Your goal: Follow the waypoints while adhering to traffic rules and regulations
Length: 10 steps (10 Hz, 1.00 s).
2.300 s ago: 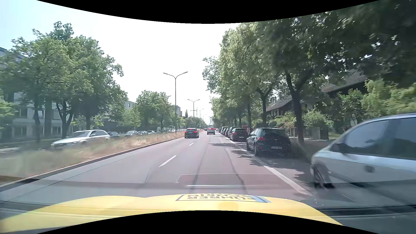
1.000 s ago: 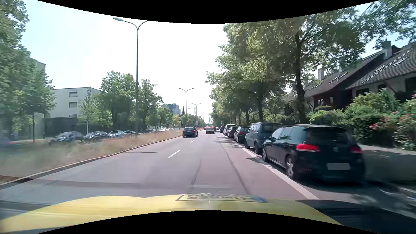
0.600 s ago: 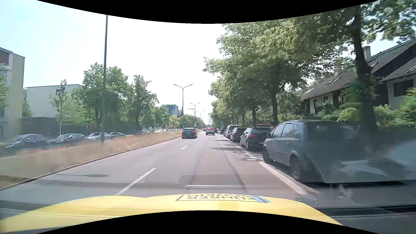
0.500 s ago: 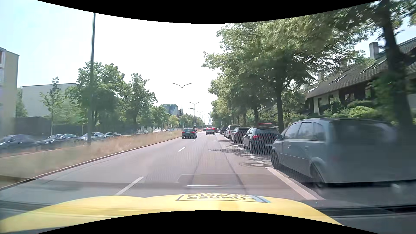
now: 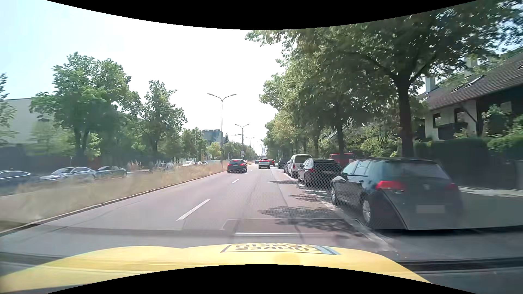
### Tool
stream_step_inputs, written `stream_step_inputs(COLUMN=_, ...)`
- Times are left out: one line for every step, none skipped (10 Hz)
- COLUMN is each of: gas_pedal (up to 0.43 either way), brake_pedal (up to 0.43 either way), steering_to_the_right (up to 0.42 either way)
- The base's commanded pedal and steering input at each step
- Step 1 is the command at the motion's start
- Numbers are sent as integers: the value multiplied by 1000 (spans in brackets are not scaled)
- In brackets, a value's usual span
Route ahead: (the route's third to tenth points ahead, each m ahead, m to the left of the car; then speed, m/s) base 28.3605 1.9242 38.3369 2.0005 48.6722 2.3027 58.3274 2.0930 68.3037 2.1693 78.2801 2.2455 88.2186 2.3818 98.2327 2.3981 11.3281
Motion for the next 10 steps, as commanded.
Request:
stream_step_inputs(gas_pedal=0, brake_pedal=146, steering_to_the_right=0)
stream_step_inputs(gas_pedal=0, brake_pedal=146, steering_to_the_right=-1)
stream_step_inputs(gas_pedal=0, brake_pedal=140, steering_to_the_right=-2)
stream_step_inputs(gas_pedal=0, brake_pedal=134, steering_to_the_right=-2)
stream_step_inputs(gas_pedal=0, brake_pedal=134, steering_to_the_right=-3)
stream_step_inputs(gas_pedal=0, brake_pedal=134, steering_to_the_right=-3)
stream_step_inputs(gas_pedal=0, brake_pedal=134, steering_to_the_right=-3)
stream_step_inputs(gas_pedal=0, brake_pedal=134, steering_to_the_right=-3)
stream_step_inputs(gas_pedal=0, brake_pedal=134, steering_to_the_right=-3)
stream_step_inputs(gas_pedal=0, brake_pedal=134, steering_to_the_right=-3)
